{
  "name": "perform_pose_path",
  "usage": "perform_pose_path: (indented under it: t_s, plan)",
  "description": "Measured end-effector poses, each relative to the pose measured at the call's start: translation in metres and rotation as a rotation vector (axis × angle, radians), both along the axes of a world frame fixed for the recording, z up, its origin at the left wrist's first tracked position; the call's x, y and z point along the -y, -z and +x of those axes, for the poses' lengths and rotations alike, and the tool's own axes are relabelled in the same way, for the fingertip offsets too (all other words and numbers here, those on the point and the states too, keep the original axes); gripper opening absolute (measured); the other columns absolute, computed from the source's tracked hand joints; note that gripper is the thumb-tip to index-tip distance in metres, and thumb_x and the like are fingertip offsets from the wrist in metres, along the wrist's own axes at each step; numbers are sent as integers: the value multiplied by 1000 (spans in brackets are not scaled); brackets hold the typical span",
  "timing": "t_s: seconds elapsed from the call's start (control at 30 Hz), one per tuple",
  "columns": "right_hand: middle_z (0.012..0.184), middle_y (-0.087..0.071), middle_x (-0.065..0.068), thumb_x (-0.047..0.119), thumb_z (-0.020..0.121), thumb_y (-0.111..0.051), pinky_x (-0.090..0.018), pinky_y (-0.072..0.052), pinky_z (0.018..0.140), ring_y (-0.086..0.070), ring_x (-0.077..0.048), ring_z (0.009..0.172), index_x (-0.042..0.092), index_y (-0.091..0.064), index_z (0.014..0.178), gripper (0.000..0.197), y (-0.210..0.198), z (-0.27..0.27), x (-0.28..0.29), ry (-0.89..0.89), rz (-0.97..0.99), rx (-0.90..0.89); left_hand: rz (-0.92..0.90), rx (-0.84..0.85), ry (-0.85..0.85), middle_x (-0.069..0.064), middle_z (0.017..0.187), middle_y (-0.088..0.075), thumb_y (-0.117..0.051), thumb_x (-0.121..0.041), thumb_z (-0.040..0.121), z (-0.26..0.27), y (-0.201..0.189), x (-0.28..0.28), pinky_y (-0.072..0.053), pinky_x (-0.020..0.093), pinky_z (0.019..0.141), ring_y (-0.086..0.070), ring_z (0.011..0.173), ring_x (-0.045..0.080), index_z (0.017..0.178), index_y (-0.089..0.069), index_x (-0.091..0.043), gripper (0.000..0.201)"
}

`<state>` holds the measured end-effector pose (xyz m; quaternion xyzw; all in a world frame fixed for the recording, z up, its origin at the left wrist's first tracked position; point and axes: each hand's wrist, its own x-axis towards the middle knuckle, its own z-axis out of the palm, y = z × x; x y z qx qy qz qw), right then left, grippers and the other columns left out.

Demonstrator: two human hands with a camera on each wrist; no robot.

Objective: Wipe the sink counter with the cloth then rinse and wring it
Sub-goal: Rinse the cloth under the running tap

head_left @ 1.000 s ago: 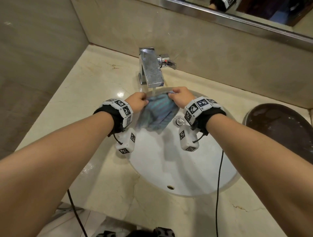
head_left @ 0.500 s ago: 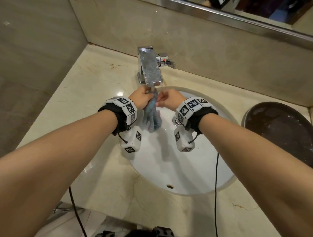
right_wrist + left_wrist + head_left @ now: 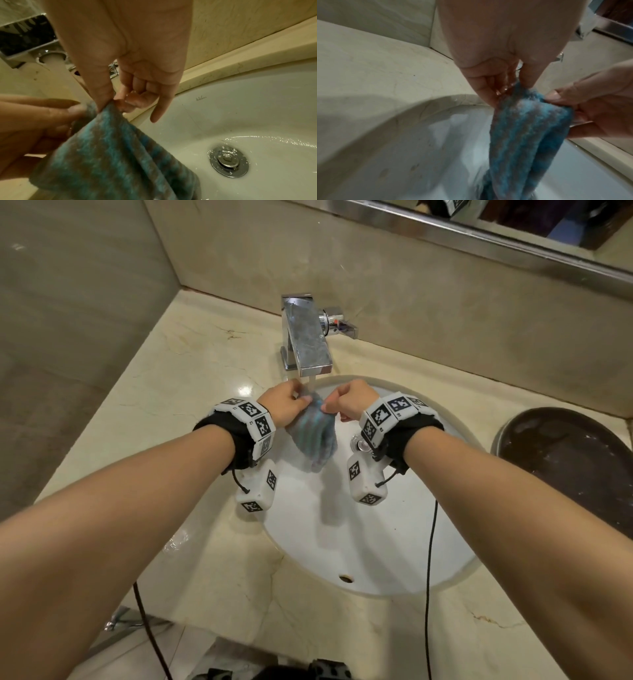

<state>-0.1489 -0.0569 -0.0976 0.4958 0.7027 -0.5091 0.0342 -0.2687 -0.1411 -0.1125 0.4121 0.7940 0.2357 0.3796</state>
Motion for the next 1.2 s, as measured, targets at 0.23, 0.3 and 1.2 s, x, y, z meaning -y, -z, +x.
perform_pose_path:
  t_s: [0.23, 0.3, 1.2]
  plan:
    - [66, -51, -2, 11, 89, -61, -35, -52, 80, -51, -13, 62, 16, -46, 67, 27, -6, -11, 0, 139, -93, -133, 62, 97, -14, 10, 109, -60, -69, -20, 82, -3, 4, 3, -45, 34, 91, -56, 98, 23, 123, -44, -5, 50]
    - [68, -52, -3, 11, 90, -59, -36, -53, 80, -52, -14, 64, 15, -48, 69, 24, -9, -12, -1, 170, -125, -152, 75, 136, 18, 6, 105, -56, -73, -17, 79, 1, 5, 4, -45, 33, 93, -55, 103, 23, 123, -43, -3, 55]
    - [72, -55, 10, 17, 83, -69, -18, -40, 57, -49, -7, 70, 6, -66, 111, 30, -8, 2, -2, -85, -49, -97, 205, 390, -257, -2, 81, -53, -39, -8, 98, -4, -6, -8, -52, 31, 63, -55, 69, 14, 105, -40, -16, 10]
